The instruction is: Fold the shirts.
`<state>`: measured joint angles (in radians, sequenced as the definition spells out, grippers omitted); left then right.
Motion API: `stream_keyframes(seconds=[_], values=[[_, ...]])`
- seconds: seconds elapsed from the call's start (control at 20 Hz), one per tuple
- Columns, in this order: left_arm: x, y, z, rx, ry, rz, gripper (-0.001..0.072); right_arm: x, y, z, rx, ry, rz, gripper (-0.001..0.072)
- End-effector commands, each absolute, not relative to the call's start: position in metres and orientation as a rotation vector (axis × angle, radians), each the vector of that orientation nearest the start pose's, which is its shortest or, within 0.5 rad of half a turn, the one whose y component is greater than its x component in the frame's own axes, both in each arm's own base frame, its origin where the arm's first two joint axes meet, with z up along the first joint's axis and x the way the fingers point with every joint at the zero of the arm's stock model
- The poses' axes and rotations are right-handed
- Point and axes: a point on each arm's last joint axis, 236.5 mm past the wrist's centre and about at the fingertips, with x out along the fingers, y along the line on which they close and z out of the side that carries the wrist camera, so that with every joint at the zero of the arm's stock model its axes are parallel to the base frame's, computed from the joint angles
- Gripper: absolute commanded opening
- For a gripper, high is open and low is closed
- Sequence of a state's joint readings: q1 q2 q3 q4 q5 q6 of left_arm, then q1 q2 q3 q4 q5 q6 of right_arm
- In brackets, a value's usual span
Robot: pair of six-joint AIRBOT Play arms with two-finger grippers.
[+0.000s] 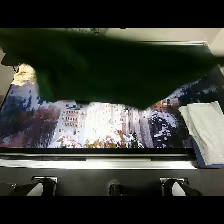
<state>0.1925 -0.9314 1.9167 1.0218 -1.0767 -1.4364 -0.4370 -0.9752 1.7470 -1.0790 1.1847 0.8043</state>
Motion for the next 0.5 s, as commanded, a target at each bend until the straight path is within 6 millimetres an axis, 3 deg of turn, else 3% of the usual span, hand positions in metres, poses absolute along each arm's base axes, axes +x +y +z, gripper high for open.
stream_keyframes(seconds=[0.0, 0.15, 0.25, 0.45], values=[[0.200, -0.056, 0.599, -0.104, -0.286, -0.240, 0.0024, 0.256, -0.036, 0.526, -0.566, -0.031, -0.126, 0.0047], [0.181, -0.060, 0.599, -0.098, -0.304, -0.241, 0.0024, 0.217, -0.028, 0.535, -0.556, -0.059, -0.174, 0.0047], [0.179, -0.061, 0.600, -0.098, -0.308, -0.242, 0.0023, 0.205, -0.023, 0.539, -0.565, -0.077, -0.180, 0.0047], [0.192, -0.057, 0.592, -0.126, -0.266, -0.235, 0.0023, 0.218, -0.025, 0.512, -0.550, 0.032, -0.138, 0.0047]])
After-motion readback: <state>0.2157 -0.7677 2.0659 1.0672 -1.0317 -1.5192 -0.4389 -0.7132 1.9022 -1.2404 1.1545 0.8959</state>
